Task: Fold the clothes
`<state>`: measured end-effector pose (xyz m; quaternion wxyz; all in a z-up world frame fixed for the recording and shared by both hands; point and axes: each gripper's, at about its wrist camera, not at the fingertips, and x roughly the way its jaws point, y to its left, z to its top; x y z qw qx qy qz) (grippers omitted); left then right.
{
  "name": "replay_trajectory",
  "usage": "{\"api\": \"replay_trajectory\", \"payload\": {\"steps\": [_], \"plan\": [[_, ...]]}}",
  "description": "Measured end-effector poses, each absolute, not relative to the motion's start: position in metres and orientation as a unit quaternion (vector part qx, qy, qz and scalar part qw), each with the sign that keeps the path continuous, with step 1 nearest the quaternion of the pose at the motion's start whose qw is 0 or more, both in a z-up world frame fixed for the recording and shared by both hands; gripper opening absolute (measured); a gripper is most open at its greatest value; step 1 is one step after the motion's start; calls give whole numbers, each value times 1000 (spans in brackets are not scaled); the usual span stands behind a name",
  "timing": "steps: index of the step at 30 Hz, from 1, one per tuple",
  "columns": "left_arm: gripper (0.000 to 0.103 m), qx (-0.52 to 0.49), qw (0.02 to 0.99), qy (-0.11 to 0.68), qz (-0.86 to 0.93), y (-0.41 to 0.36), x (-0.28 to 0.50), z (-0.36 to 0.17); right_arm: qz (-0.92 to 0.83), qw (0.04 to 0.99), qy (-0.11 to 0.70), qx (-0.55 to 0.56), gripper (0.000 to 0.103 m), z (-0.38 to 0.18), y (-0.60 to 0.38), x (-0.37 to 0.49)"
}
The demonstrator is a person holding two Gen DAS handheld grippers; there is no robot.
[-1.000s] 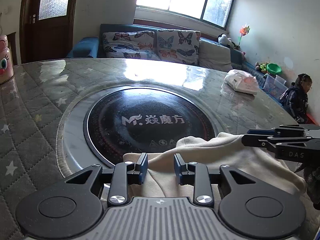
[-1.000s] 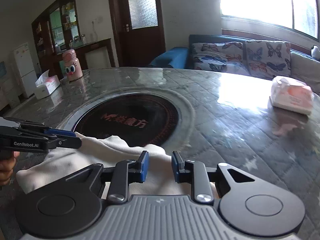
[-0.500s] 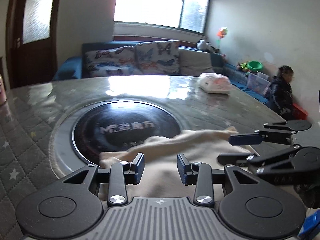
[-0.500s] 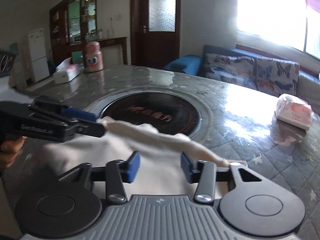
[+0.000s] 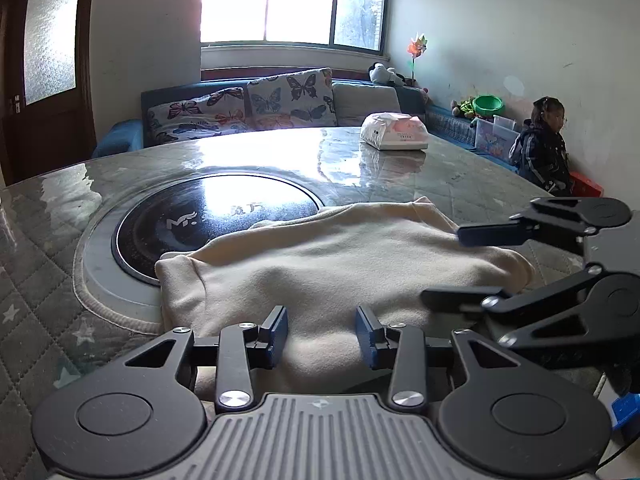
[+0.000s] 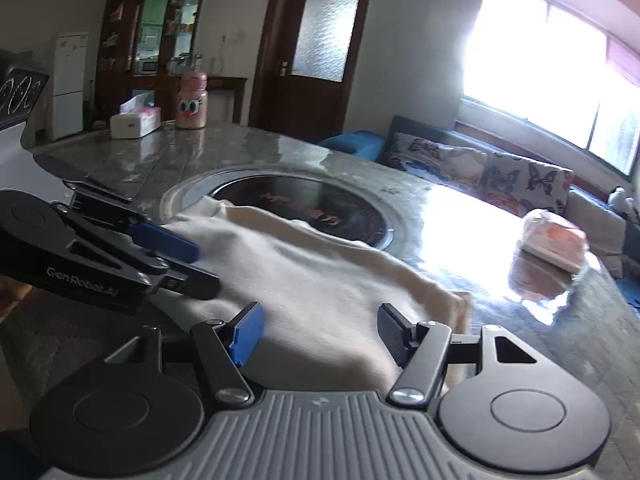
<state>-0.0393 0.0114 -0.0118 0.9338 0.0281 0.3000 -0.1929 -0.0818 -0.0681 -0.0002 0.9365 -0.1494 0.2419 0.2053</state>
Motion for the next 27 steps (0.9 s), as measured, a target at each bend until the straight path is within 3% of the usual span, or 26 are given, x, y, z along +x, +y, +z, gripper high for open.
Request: {"api": "replay_trajectory", "payload": {"steps": [27], "plan": [[47,22,942,297,-158,26,-53,-9,115,954,262,-86,75,-7,-136,-86]]}}
